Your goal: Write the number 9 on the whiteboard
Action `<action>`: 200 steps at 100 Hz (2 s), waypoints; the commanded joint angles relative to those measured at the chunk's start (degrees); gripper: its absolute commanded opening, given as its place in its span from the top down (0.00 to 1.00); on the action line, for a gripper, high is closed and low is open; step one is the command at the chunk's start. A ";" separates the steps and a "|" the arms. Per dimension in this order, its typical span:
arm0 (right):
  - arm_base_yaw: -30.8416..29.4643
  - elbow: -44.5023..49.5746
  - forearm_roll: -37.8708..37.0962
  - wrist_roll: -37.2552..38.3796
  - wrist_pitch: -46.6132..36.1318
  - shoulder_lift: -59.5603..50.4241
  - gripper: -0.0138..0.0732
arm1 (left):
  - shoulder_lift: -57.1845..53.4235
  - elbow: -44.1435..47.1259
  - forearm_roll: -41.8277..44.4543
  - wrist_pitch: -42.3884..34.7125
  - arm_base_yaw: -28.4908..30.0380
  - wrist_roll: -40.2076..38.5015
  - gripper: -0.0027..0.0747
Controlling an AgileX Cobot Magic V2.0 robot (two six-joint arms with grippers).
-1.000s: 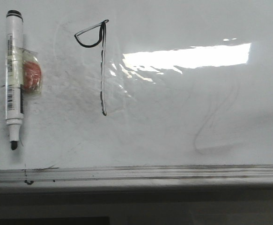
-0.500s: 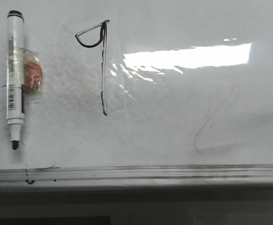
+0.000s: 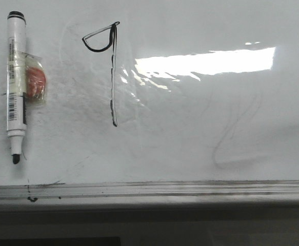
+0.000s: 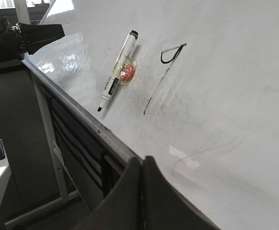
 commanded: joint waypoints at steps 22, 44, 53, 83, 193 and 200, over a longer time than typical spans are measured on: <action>0.07 -1.53 -0.58 -0.37 -4.24 -0.86 0.92 | -4.85 2.23 6.10 7.07 16.05 -1.42 0.99; 0.07 -1.53 -0.58 -0.37 -4.24 -0.86 0.92 | -4.85 2.23 7.10 20.90 16.86 -0.43 0.99; 0.07 -1.53 -0.58 -0.37 -4.24 -0.86 0.92 | -4.85 2.34 7.00 24.96 16.76 0.48 0.99; 0.07 -1.53 -0.58 -0.37 -4.24 -0.86 0.92 | -4.75 2.34 6.40 25.04 15.70 0.48 0.99; -23.99 7.88 -0.58 -0.37 -7.96 -0.86 0.92 | -4.75 2.34 6.40 25.04 15.70 0.48 0.99; -31.75 7.88 -0.58 -0.37 -6.44 -0.86 0.92 | -4.75 2.34 6.40 25.04 15.70 0.48 0.99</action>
